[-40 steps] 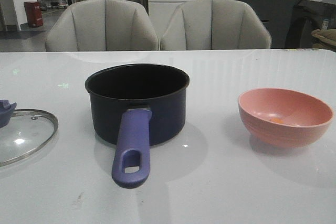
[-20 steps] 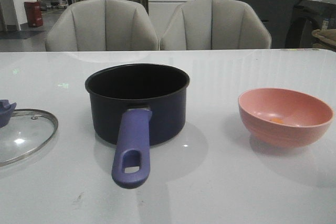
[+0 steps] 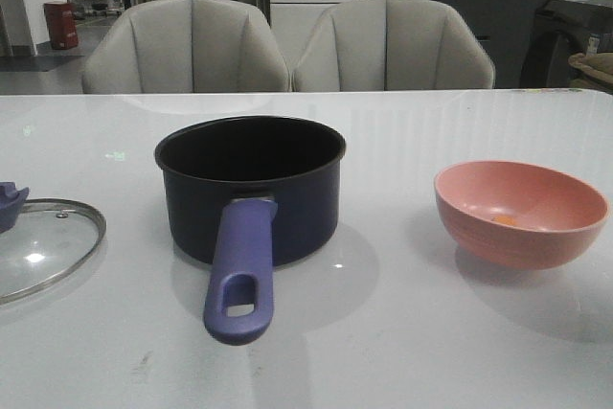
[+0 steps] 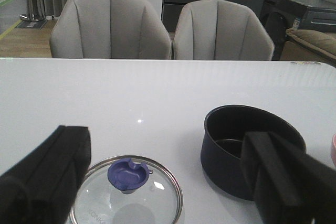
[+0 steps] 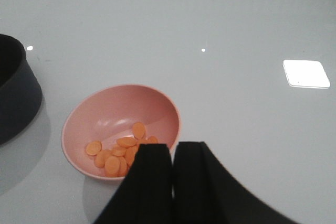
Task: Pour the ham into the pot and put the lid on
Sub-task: 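Move the right gripper down to the pink bowl's rim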
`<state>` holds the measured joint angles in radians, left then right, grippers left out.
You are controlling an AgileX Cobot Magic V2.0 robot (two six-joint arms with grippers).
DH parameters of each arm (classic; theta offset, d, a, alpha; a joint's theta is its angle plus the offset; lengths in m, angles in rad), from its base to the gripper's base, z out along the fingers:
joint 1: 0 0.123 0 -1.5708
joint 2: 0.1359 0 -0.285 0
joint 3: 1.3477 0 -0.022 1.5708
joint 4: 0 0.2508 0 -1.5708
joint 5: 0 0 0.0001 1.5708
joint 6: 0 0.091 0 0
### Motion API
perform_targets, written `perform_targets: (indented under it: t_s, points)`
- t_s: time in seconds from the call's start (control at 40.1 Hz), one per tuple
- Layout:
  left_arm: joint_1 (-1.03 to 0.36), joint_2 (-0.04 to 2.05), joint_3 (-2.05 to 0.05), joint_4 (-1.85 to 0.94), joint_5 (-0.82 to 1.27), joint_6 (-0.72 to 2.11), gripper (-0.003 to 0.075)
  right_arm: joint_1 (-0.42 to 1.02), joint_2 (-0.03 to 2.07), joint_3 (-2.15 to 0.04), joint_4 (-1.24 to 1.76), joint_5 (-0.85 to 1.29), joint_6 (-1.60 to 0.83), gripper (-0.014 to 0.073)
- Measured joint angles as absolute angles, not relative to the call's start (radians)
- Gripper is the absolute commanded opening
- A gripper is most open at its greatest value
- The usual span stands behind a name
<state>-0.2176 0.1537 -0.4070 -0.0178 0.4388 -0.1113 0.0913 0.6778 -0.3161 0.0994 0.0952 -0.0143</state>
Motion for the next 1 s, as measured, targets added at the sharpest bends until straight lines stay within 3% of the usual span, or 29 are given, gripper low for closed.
perform_targets:
  t_s: [0.175,0.399,0.449,0.998]
  points:
    - [-0.218,0.154,-0.407,-0.018,0.439,-0.111,0.0617,0.091,0.711,-0.318,0.099,0.127,-0.014,0.0176]
    - [-0.218,0.154,-0.407,-0.020,0.439,-0.111,0.0617,0.091,0.779,-0.396,0.100,0.253,-0.014,0.0524]
    - [-0.218,0.154,-0.407,-0.020,0.439,-0.111,0.0617,0.091,0.806,-0.422,0.100,0.281,-0.014,0.0568]
    - [-0.218,0.154,-0.407,-0.020,0.439,-0.111,0.0617,0.053,1.359,-0.880,0.160,0.646,0.027,0.0573]
